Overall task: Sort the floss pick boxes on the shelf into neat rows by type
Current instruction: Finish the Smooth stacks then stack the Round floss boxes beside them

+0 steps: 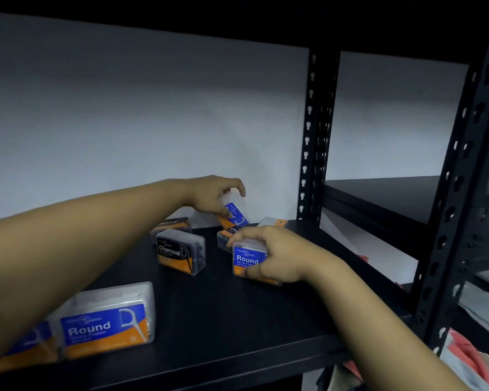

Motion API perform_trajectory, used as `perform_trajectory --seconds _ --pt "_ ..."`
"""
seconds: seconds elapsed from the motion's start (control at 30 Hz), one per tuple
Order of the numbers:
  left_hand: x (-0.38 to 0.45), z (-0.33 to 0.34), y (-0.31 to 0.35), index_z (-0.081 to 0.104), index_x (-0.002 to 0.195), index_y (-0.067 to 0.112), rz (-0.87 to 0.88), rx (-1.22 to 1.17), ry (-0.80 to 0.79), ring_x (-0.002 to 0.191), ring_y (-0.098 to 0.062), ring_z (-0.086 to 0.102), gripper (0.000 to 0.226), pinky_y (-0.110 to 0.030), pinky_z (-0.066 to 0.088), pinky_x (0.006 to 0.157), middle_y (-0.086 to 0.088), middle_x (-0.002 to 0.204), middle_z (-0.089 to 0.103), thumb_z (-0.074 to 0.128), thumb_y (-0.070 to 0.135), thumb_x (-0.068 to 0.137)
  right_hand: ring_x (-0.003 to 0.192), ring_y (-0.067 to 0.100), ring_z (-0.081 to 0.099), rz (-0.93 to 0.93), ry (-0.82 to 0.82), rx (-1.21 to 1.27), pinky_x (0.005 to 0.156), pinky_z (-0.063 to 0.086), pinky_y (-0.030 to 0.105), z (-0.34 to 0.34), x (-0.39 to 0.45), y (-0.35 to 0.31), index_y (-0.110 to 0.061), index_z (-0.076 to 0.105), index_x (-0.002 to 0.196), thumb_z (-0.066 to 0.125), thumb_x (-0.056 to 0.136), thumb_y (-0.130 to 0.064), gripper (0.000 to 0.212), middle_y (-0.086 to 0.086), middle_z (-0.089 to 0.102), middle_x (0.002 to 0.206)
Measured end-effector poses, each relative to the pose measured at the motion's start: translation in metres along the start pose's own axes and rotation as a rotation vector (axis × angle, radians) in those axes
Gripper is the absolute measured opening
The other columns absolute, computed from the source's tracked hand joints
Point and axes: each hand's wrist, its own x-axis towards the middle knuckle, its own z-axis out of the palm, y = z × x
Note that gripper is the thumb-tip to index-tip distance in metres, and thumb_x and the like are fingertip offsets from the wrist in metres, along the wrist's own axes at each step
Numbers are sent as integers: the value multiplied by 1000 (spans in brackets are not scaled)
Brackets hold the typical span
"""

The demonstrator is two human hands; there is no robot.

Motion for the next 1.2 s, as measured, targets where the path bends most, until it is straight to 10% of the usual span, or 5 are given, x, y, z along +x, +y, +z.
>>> perform_trajectory --seconds 0.27,0.63,0.9,1.2 --pt "-22 5 -21 56 116 27 -112 24 -48 86 -19 56 41 -27 41 66 1 104 58 79 30 82 73 -1 64 11 21 -10 60 52 14 1 -3 -5 -45 66 119 83 81 -32 44 -22 63 93" --pt "-20 17 -15 38 149 44 -175 16 -104 116 -23 56 73 -35 47 98 -4 125 56 74 39 86 63 -19 56 10 46 -31 58 40 5 2 -5 -7 -45 67 119 81 81 -32 42 -50 55 75" --pt "-26 2 0 50 139 34 -178 60 -80 104 -26 60 60 -35 51 91 -7 120 58 77 37 86 87 8 61 10 36 -163 81 53 26 -12 -5 -13 -50 67 124 72 83 -31 46 -13 66 100" --pt "-86 -43 15 59 125 24 -165 -41 -47 82 -9 66 41 -38 61 79 5 120 62 74 33 89 81 2 63 -92 20 -114 69 46 9 -33 3 -44 -43 66 125 75 83 -26 47 -13 67 103"
